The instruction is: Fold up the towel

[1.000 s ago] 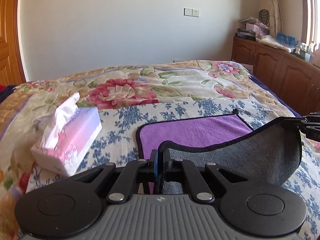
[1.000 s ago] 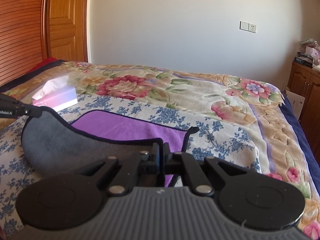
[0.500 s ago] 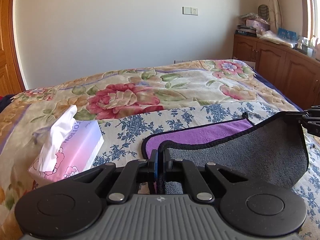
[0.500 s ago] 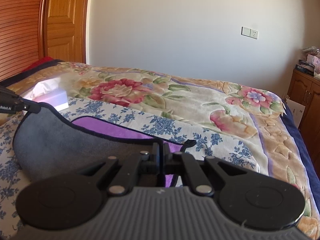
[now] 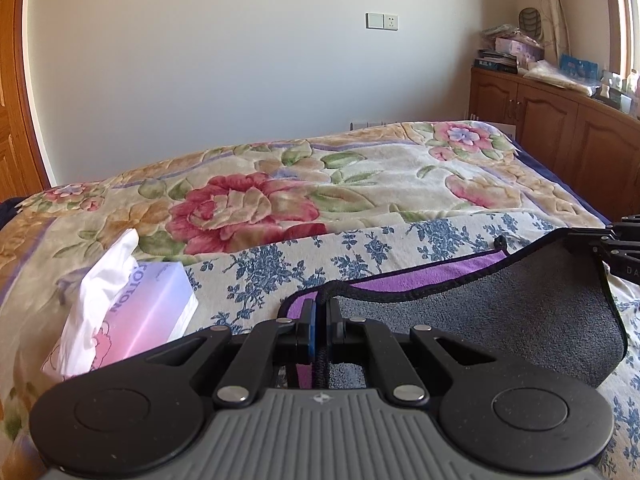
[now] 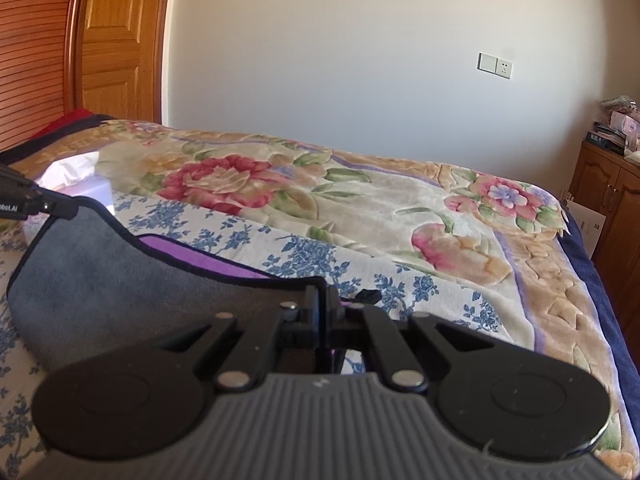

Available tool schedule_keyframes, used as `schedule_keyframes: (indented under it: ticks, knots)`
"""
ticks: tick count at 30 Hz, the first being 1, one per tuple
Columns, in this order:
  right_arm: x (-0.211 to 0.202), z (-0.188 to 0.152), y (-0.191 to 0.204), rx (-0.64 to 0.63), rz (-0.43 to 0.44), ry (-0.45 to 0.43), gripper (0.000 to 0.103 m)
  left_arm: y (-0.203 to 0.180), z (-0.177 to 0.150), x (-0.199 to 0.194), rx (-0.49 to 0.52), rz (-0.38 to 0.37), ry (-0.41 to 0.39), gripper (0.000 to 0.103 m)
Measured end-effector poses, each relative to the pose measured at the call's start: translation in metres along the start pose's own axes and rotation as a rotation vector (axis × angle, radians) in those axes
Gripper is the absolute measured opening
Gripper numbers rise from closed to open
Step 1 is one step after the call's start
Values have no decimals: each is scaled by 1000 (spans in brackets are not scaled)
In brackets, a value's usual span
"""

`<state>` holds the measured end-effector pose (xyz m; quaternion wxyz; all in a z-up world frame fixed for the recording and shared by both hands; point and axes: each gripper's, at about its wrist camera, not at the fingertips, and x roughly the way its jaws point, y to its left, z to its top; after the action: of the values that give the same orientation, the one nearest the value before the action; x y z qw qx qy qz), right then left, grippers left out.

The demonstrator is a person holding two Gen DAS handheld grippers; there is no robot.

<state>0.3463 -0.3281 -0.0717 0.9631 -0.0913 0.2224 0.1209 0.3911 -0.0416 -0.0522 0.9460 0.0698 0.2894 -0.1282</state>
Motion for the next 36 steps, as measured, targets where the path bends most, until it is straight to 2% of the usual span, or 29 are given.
schedule_keyframes:
  ticks: [20, 36]
  knots:
    - [33, 6, -13, 14, -33, -7, 3, 2, 15, 33, -38, 35, -20, 6]
    - [61, 6, -11, -61, -55, 32, 3, 4, 19, 58, -31, 68, -23, 6]
